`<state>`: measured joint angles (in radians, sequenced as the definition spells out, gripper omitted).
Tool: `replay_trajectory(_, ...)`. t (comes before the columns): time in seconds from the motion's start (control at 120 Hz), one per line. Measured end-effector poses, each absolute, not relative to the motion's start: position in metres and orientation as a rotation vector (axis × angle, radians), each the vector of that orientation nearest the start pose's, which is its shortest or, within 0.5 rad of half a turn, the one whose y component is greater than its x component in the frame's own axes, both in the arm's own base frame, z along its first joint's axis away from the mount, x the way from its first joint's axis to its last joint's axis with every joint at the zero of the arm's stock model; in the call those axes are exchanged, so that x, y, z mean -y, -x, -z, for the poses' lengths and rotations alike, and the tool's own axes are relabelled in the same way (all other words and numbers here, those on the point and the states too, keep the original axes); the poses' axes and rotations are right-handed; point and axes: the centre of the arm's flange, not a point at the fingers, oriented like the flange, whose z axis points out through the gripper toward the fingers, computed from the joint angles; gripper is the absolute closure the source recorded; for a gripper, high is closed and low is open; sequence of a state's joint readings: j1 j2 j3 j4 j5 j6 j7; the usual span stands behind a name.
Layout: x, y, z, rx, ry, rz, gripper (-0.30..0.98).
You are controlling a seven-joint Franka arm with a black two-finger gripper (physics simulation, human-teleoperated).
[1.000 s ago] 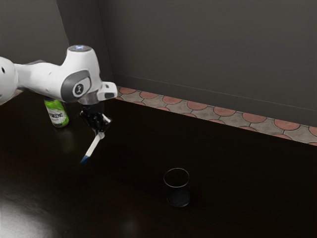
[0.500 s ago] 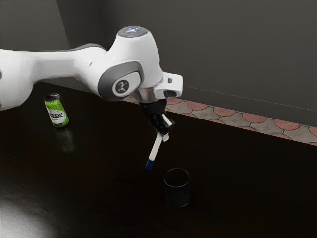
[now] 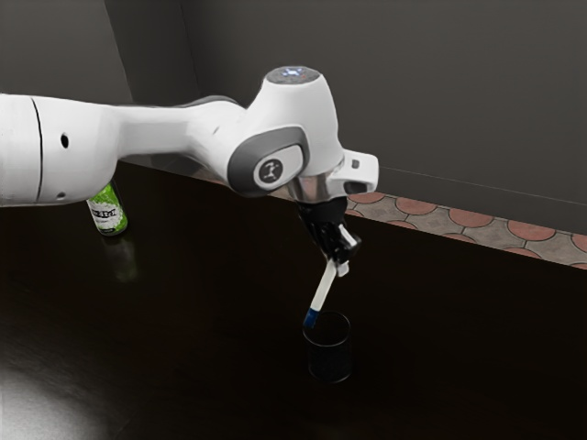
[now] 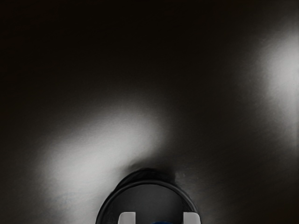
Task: Put the marker into the pen holder.
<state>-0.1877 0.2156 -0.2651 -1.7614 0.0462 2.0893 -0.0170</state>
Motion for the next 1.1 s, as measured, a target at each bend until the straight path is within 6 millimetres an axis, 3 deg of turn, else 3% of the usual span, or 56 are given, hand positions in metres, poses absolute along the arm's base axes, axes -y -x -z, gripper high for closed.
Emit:
replay_trajectory(0.308,0.269,-0.603,-0.425,-0.697,3.114,0.142,0.76)
replay_trajectory(0.508,0.268,-0.612,-0.408,-0.685,3.122,0.162,0.76)
replay_trajectory(0.767,0.265,-0.594,-0.369,-0.69,3.111,0.061,0.76)
replay_trajectory(0.833,0.265,-0.588,-0.364,-0.702,3.111,0.036,0.63)
replay_trajectory(0.883,0.261,-0.586,-0.38,-0.707,3.113,0.063,0.51)
replay_trajectory(0.933,0.251,-0.583,-0.416,-0.697,3.111,0.115,0.41)
replay_trajectory(1.025,0.226,-0.577,-0.515,-0.681,3.086,0.255,0.26)
replay_trajectory(1.1,0.181,-0.574,-0.601,-0.636,3.061,0.329,0.19)
